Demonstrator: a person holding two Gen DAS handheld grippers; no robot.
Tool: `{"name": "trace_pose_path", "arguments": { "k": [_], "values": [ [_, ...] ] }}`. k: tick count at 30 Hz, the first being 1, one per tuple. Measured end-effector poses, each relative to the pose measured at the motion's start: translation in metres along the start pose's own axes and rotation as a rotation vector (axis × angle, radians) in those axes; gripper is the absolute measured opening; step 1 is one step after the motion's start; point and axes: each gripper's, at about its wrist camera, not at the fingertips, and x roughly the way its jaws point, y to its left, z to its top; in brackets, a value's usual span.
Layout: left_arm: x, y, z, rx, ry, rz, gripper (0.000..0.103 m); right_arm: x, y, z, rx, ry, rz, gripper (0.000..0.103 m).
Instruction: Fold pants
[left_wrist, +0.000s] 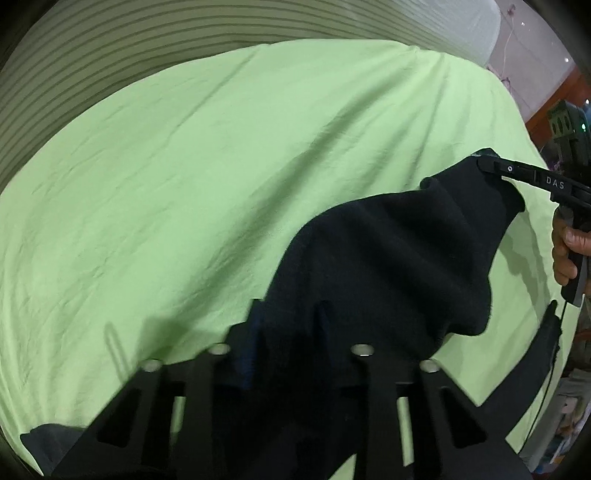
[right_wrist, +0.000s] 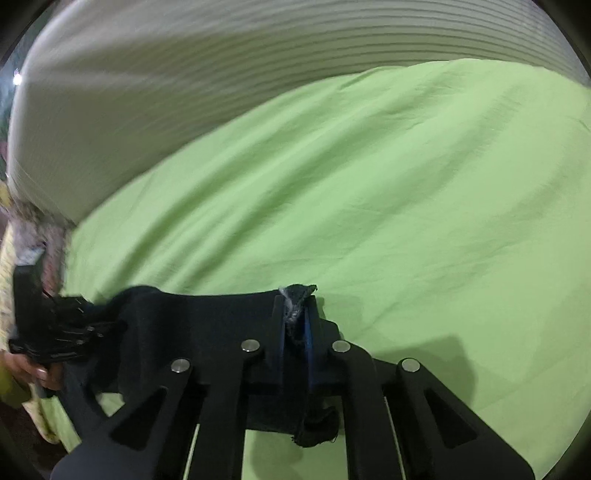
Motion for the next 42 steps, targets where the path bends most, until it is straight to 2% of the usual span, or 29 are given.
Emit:
{"name": "trace_pose_path", "arguments": {
  "k": [2, 5, 11, 15, 20, 23, 29, 42],
  "values": [
    [-0.006, 0.002, -0.001, -0.006, -0.011, -0.021, 0.01, -0.014, 0.0, -0.005, -0.002, -0.023, 0.001, 0.007],
    [-0.019, 0.003, -0.006, -0.007, -0.041, -0.045, 0.006, -0.032, -0.003, -0.011, -0.013, -0.053, 0.009, 0.007],
    [-0.057, -0.01, -0.03, 0.02, -0.113, -0.106, 0.005, -0.093, -0.007, -0.031, -0.05, -0.162, 0.074, 0.007],
    [-0.08, -0.02, -0.057, 0.017, -0.136, -0.156, 0.005, -0.122, -0.006, -0.055, -0.094, -0.181, 0.091, 0.007],
    [-0.094, -0.031, -0.1, 0.006, -0.147, -0.214, 0.005, -0.141, 0.001, -0.1, -0.148, -0.144, 0.102, 0.007],
    [-0.087, -0.067, -0.118, -0.009, -0.153, -0.234, 0.004, -0.15, 0.004, -0.13, -0.177, -0.122, 0.097, 0.007],
    [-0.084, -0.084, -0.157, -0.035, -0.145, -0.268, 0.004, -0.161, 0.018, -0.18, -0.32, -0.027, -0.013, 0.007],
    [-0.094, -0.101, -0.212, 0.005, -0.14, -0.258, 0.004, -0.187, 0.033, -0.237, -0.436, 0.039, -0.101, 0.006]
  ]
}}
